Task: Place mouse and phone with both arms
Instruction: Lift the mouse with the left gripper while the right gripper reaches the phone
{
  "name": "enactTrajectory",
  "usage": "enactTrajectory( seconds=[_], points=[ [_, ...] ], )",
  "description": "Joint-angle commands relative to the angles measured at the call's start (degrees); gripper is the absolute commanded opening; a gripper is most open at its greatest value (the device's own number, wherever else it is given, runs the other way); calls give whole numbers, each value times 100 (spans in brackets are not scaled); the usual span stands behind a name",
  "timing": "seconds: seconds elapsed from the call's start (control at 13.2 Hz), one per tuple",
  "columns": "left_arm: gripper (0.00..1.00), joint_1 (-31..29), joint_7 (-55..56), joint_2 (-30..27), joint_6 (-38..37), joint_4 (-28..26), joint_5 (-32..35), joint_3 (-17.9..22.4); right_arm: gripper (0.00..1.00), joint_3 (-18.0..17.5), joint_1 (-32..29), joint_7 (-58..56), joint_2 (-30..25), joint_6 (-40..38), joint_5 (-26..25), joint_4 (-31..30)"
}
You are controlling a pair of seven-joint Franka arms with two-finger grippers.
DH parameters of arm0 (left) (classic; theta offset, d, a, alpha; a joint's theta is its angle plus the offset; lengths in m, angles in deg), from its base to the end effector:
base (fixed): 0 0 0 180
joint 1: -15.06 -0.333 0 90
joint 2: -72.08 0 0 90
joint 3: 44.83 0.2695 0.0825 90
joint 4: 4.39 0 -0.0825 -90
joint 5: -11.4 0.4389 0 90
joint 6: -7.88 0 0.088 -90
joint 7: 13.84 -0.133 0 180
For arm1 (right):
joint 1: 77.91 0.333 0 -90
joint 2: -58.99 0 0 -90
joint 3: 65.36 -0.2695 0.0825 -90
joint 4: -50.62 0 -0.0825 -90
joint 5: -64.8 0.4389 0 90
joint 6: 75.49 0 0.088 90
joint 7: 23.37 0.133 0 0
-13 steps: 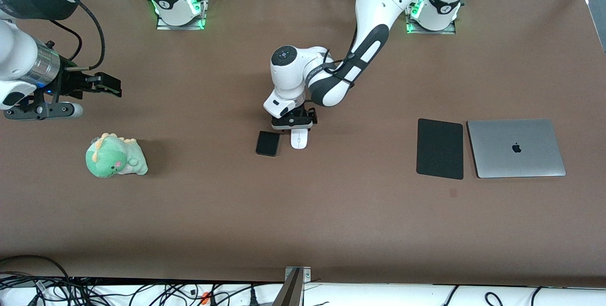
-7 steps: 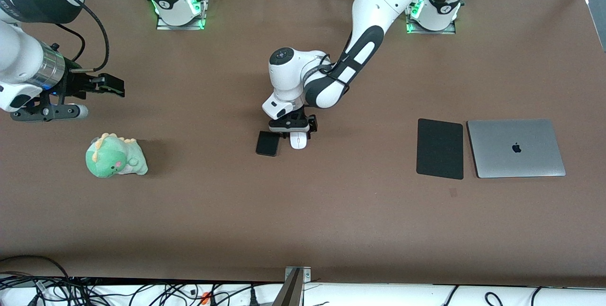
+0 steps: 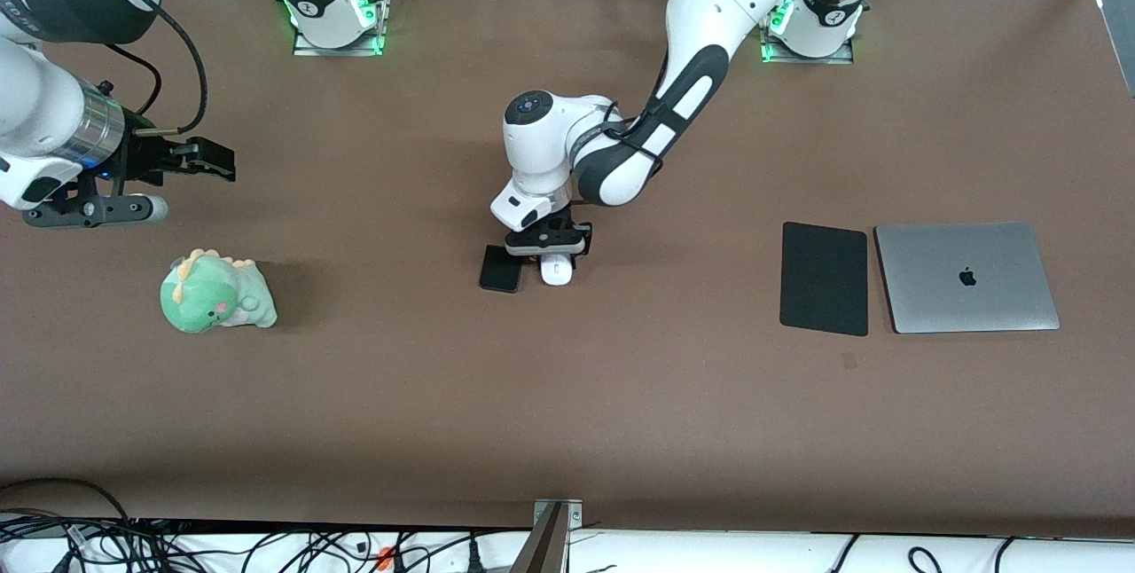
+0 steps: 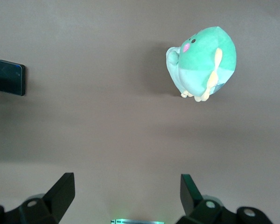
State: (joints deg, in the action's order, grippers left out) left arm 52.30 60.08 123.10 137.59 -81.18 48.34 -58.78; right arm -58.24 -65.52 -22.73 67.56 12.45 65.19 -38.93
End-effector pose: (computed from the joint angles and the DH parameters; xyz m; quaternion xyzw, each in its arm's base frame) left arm 0.5180 -0.5562 0.1215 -0.9856 -0.0445 -0.1575 0.0434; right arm 0.6278 0.0621 0.4611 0.9953 0.0399 -0.0877 0.0104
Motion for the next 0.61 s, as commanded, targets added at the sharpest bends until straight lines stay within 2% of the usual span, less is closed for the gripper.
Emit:
enactTrajectory(
  seconds=[0.0, 0.3, 0.53],
  points=[
    [15, -322, -602, -609, -768, -91, -641, -126, 100, -17, 132, 145, 223, -93, -13, 52],
    [16, -963, -2011, -1444, -2263, -47, -1706, -135, 100, -17, 526, 1120, 558, 704, 374, -202],
    [16, -1665, -3003, -1831, -2985, -73, -1875, -144, 100, -17, 992, 1928, 909, 1539, 550, -449]
  ],
)
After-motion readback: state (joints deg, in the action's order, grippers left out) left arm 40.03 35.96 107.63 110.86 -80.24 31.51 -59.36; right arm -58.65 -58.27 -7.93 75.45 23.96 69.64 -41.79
